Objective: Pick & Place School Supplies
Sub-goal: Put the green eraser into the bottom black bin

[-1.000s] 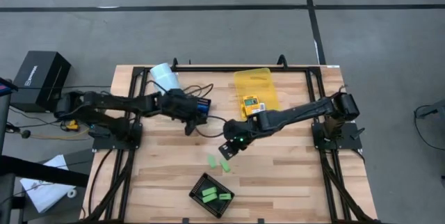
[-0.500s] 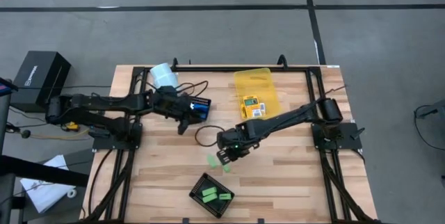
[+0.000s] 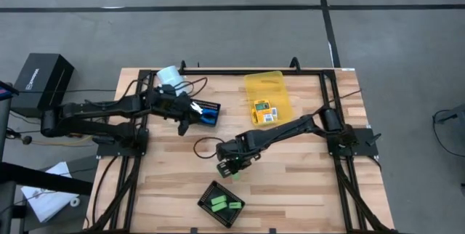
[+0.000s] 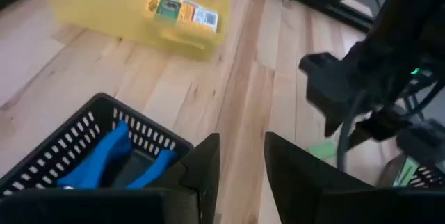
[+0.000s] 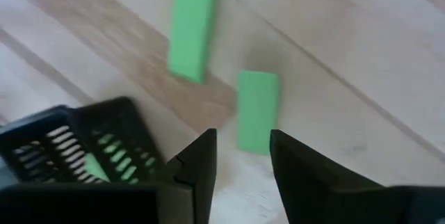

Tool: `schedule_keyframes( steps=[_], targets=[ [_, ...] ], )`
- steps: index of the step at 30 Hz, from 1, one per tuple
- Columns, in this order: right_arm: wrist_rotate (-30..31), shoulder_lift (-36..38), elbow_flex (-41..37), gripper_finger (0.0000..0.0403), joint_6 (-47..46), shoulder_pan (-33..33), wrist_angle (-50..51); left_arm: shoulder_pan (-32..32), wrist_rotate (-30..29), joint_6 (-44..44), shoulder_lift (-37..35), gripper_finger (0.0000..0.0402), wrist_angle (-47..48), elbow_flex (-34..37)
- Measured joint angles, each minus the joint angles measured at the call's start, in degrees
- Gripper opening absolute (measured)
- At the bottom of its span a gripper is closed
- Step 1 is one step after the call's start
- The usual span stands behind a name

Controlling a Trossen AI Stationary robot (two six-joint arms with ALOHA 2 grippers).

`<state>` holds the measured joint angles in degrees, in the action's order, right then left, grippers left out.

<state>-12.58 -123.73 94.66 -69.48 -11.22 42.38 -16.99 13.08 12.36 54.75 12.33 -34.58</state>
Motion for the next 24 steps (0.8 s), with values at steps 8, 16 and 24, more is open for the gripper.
schedule_keyframes(
  steps=[8,16,24],
  targets=[
    [-1.25,-2.61,-0.23,0.0147,0.84,-0.14,0.79,-0.61,0.33,-1.12,-1.48,0.0108,2.98,-0.01],
    [-3.01,-4.69,0.08,0.0141,1.76,0.31,-1.69,-0.56,0.33,-1.22,-1.50,0.0108,4.25,-0.01],
    [-2.03,-4.75,0.05,0.0138,2.59,1.16,-1.08,-0.17,0.44,-1.72,-1.50,0.0108,5.93,-0.01]
  ],
)
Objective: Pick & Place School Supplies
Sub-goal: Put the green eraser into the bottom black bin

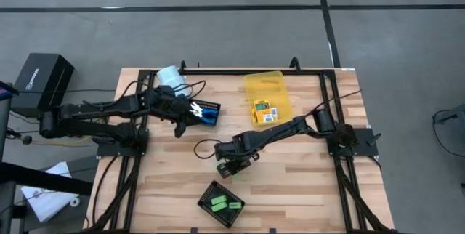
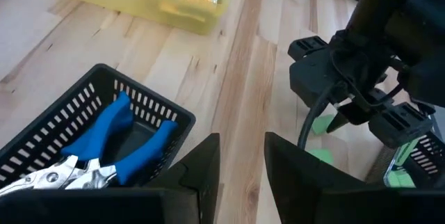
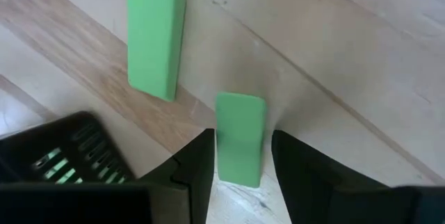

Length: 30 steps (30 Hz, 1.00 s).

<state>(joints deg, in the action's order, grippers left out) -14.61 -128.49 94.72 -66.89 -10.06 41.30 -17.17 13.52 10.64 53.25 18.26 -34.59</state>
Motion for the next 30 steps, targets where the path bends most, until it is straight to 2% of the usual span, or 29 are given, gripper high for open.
schedule_keyframes(
  steps=[9,13,30],
  targets=[
    [-1.93,-2.86,0.31,0.0134,-0.44,0.28,1.54,0.07,0.95,1.58,0.02,0.0108,-0.10,4.84],
    [2.68,-2.86,0.33,0.0134,-0.96,0.62,2.12,0.15,0.98,1.61,0.04,0.0108,-0.67,6.58],
    [3.89,-3.19,0.33,0.0130,-3.06,1.05,1.33,0.15,1.38,1.72,-0.28,0.0108,-5.00,6.75]
  ],
)
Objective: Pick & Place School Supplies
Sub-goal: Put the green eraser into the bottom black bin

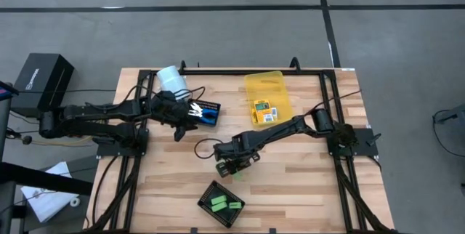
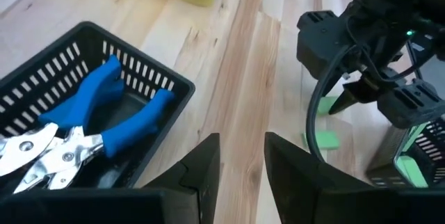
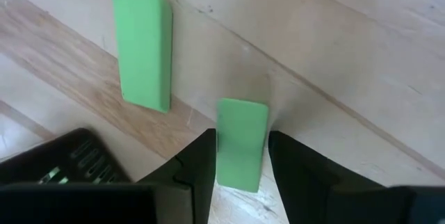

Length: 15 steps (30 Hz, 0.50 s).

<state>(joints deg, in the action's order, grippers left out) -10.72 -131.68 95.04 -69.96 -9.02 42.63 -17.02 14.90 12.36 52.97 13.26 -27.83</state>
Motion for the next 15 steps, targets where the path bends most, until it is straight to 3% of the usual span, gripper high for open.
schedule_keyframes(
  steps=[9,15],
  targets=[
    [3.71,0.00,0.00,0.0130,-3.59,-1.63,-0.78,0.00,-1.30,-2.92,0.02,0.0108,-1.13,2.38],
    [2.83,0.00,0.08,0.0130,-1.56,-2.92,0.35,0.07,-1.15,-3.15,0.00,0.0108,-2.99,6.41]
  ],
)
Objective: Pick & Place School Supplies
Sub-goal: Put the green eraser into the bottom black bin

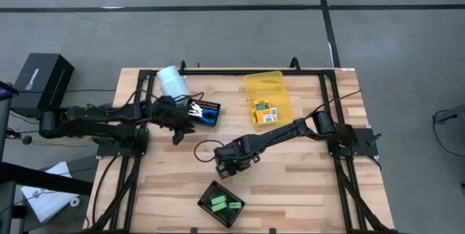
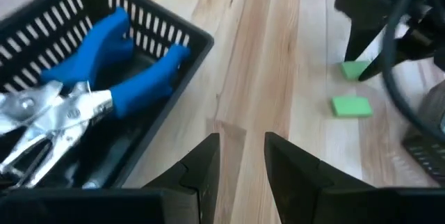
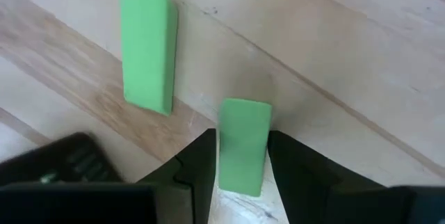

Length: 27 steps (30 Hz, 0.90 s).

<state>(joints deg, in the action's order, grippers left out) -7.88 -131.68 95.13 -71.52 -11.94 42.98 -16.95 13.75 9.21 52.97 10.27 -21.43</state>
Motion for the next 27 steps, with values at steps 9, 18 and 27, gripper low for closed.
schedule_keyframes(
  steps=[9,18,27],
  targets=[
    [3.22,0.00,0.35,0.0125,4.59,0.51,2.44,0.50,-0.20,-0.40,0.00,0.0108,-7.97,2.31],
    [-1.88,-0.04,0.32,0.0119,7.07,0.89,1.76,0.48,-0.73,-2.44,0.00,0.0108,-9.33,3.65],
    [-0.89,-0.04,0.18,0.0030,11.16,2.87,1.09,0.48,-1.74,-3.38,0.00,0.0108,-10.92,3.65]
  ],
)
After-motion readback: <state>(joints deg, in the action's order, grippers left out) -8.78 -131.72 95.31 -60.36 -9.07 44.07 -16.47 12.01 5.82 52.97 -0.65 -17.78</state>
